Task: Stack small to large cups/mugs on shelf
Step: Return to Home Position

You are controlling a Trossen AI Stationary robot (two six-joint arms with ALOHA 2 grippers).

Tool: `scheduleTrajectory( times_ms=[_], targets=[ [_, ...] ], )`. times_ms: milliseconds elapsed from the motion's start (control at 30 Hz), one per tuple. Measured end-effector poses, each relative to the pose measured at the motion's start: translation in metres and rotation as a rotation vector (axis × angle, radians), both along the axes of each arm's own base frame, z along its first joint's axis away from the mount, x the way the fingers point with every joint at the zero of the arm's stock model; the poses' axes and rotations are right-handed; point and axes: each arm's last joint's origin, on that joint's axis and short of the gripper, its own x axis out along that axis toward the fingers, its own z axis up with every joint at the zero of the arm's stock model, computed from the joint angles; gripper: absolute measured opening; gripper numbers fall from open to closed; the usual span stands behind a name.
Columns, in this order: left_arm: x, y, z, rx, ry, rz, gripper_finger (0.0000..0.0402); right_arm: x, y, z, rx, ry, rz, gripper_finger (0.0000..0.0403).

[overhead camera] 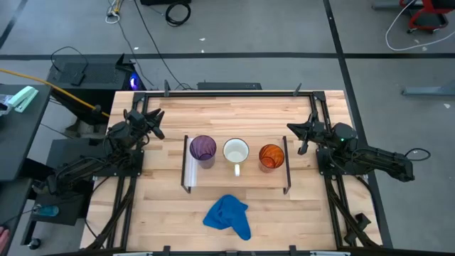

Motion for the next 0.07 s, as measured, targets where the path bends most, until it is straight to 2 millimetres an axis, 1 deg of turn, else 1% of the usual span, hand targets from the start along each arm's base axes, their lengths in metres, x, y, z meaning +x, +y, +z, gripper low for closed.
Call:
scheduleTrajectory(
  times_ms=[67],
  targets=[
    [0.0,0.0,0.0,0.0,0.0,0.0,0.0107,0.0,0.0,0.0,0.0,0.0,0.0,0.0014]
  ],
)
